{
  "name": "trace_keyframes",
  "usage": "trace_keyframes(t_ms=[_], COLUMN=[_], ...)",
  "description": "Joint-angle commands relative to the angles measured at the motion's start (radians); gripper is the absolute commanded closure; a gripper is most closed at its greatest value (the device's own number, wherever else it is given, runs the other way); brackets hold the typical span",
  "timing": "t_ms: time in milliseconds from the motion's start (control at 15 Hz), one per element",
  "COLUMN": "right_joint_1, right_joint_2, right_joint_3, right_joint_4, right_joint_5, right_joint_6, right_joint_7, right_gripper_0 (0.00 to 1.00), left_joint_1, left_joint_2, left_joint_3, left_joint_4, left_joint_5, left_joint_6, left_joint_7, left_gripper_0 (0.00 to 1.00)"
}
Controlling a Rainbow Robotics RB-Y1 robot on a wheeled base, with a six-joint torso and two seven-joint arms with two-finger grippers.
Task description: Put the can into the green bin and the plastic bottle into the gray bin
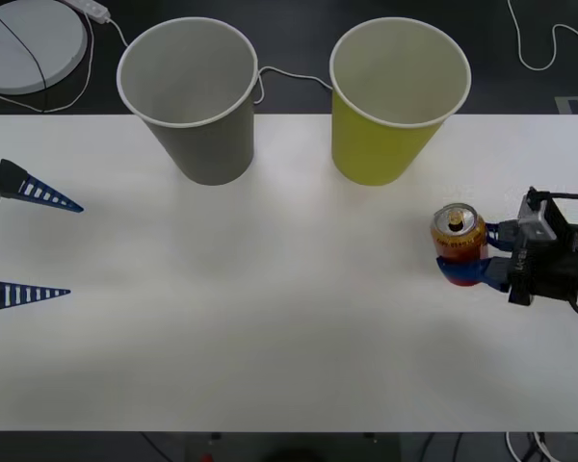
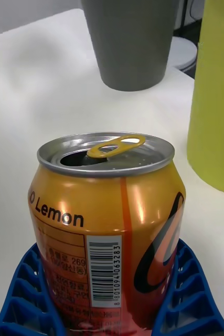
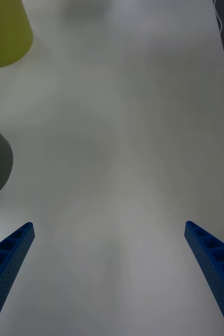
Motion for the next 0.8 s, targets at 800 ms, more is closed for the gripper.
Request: trace_keyframes(t_ms=[800], right_joint_1=[-0.204], right_joint_2=[-0.287], right_joint_3=[-0.239], right_joint_4=[-0.217], right_joint_5=[0.134], right_joint_6=[-0.436], right_joint_7=[-0.908], right_gripper_0=[1.0], left_joint_1=[0.0], left_joint_2=[0.0], left_joint_3=[0.0], left_joint_4=[0.0], left_joint_5=[0.0], left_joint_6=[0.0], left_joint_7=[0.0], left_gripper_0=[0.0])
